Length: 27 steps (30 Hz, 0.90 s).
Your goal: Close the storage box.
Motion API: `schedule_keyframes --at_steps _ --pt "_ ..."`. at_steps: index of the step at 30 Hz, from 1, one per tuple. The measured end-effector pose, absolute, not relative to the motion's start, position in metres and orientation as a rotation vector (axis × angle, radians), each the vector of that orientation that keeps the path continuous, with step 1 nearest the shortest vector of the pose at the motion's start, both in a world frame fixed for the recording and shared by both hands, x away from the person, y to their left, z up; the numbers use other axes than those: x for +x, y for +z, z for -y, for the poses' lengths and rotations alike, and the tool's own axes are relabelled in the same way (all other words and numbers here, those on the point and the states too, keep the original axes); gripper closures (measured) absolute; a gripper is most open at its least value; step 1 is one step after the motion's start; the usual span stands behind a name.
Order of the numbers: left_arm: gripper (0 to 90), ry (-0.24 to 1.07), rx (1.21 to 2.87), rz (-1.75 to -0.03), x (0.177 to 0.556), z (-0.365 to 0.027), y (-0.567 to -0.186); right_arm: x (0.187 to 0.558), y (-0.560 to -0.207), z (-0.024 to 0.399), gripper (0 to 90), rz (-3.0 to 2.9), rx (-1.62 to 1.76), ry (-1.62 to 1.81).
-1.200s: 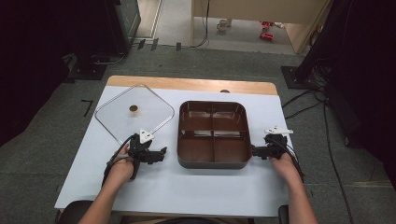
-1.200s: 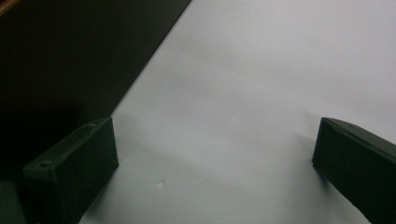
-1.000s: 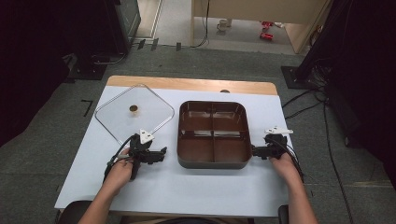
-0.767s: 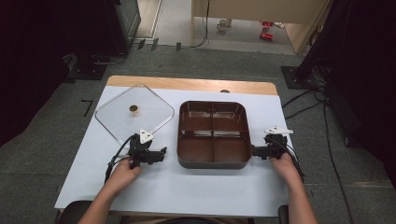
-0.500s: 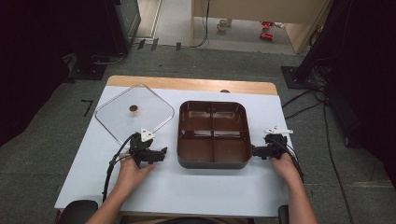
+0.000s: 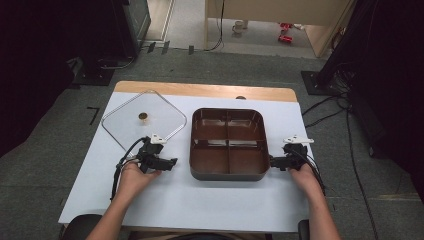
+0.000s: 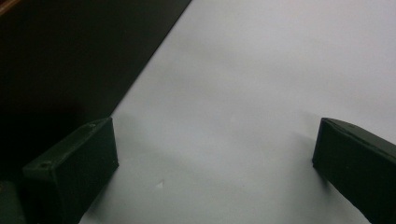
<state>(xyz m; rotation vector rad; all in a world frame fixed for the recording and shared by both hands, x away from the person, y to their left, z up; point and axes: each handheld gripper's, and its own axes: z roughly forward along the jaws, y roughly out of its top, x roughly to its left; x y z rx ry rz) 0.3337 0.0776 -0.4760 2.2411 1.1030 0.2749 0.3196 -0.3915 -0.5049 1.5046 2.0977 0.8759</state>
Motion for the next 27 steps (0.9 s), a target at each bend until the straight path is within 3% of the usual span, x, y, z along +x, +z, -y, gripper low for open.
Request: schedule_keyframes --at_steps 6,9,15,27 --pt "25.4 0.17 2.183 -1.014 0.333 -0.084 -0.468 0.32 -0.505 0.392 0.0 -2.099 1.504 0.876" --pt "29.7 0.241 2.226 -0.941 0.333 -0.087 -0.461 0.32 -0.505 0.392 0.0 -2.101 1.503 0.876" --pt "37.7 0.212 2.212 -0.93 0.339 -0.094 -0.455 0.32 -0.505 0.392 0.0 -2.103 1.502 0.875" --pt "36.8 0.252 2.171 -0.94 0.362 -0.106 -0.45 0.32 -0.505 0.392 0.0 -2.103 1.501 0.875"
